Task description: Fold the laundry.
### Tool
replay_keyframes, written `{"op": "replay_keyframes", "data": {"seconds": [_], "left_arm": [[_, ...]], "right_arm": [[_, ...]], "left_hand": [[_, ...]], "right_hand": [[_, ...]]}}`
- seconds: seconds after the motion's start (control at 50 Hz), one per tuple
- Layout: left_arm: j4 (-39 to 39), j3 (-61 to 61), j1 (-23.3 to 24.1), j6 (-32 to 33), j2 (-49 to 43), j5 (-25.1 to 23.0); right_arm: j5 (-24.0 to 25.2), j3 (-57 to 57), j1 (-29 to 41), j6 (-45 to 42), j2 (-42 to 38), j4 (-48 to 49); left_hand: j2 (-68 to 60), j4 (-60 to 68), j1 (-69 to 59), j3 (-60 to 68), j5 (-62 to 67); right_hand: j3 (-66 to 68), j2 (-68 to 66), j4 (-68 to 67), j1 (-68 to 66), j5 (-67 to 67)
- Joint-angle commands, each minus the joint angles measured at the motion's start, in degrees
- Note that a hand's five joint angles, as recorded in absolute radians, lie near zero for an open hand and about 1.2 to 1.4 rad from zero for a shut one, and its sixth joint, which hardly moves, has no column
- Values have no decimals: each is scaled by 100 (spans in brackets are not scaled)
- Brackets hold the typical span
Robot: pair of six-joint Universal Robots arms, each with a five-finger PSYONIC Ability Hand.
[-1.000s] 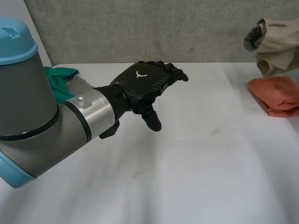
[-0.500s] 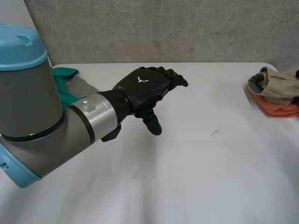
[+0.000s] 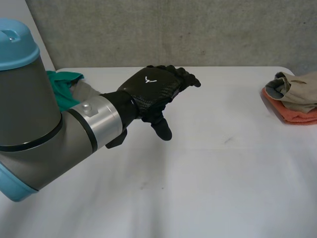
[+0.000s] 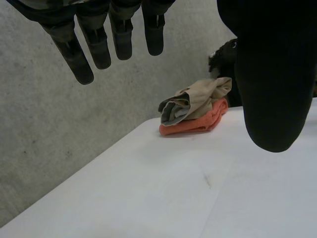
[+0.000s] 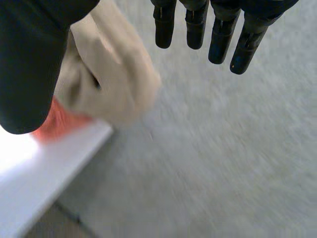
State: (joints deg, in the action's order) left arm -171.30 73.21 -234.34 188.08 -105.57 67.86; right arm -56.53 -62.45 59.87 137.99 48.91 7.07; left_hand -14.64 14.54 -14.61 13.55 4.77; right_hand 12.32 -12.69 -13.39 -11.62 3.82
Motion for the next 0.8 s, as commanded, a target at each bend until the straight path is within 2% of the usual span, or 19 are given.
{"op": "replay_keyframes", "data": {"seconds": [0.02,0.08,0.1,0.16,0.18,0.22,0.26,0.32,0.34,0.38,0.42,0.48,0.52,0.54,0.6,0.62,0.66,0.74,0.8], "left_arm": [[0,-18,-7,0,36,-1],[-9,-35,-16,0,45,-1],[-17,-53,-16,0,45,8],[-87,-79,-51,-9,89,35],[-131,-79,-60,-17,97,43],[-315,-79,-129,-61,141,131],[-491,-53,-217,-79,185,297],[-930,-9,-472,-62,291,789],[-1053,0,-551,-44,300,921],[-1421,9,-796,-26,300,1228],[-1607,9,-1043,-18,282,1309],[-1819,0,-1658,79,98,1309],[-1854,-26,-2009,228,-165,1300],[-1854,-87,-2350,437,-479,1300],[-1872,-158,-2766,860,-938,1265],[-1889,-219,-2984,1201,-1244,1187],[-1881,-307,-3170,1589,-1606,1081],[-1863,-580,-3364,2591,-2502,817],[-1872,-685,-3426,3102,-2987,711]], "right_arm": [[-1734,206,-187,-1835,733,-340],[-2229,383,-125,-1794,857,187],[-2326,409,14,-1593,927,659],[-2327,304,506,-987,1199,1347],[-2318,130,847,-393,1531,1698],[-2275,-143,1156,269,1910,1990],[-2056,-686,1577,1276,2401,2253],[-1661,-1302,1983,2186,2790,2369],[-1346,-1740,2289,2684,3061,2387],[-1028,-2190,2598,3065,3282,2387],[-607,-2856,3088,3312,3467,2387],[-263,-3447,3670,3147,3477,2308],[-113,-3931,4145,2726,3450,2133],[-95,-4054,4251,2542,3433,2045],[-139,-4406,4462,1681,3257,1553],[-165,-4459,4489,1452,3179,1404],[-278,-4547,4524,786,2977,1009],[-655,-4565,4480,28,2678,630],[-955,-4574,4454,-114,2589,576]], "left_hand": [[-247,257,-250,357,234],[-230,240,-233,340,217],[-230,240,-233,340,217],[-130,139,-132,239,117],[-96,106,-99,206,83],[-12,22,-15,122,-1],[72,-62,69,38,-85],[308,-298,305,-198,-321],[341,-332,339,-232,-354],[408,-399,406,-299,-421],[392,-383,389,-283,-405],[392,-382,389,-283,-405],[375,-366,372,-266,-388],[359,-349,356,-249,-372],[342,-332,339,-232,-355],[325,-315,322,-216,-338],[291,-282,289,-182,-304],[190,-181,188,-81,-203],[39,-30,37,70,-53]], "right_hand": [[-232,269,339,162,-382],[-232,269,339,162,-382],[-232,269,339,162,-382],[-232,269,339,162,-382],[-232,269,339,162,-382],[-232,269,339,162,-382],[-232,269,339,162,-382],[-232,269,339,162,-382],[-232,269,339,162,-382],[-232,269,339,162,-382],[-232,269,339,162,-382],[-232,269,339,162,-382],[-232,269,339,162,-382],[-232,269,339,162,-382],[-232,269,339,162,-382],[-232,269,339,162,-382],[-232,269,339,162,-382],[-232,269,339,162,-382],[-232,269,339,162,-382]]}}
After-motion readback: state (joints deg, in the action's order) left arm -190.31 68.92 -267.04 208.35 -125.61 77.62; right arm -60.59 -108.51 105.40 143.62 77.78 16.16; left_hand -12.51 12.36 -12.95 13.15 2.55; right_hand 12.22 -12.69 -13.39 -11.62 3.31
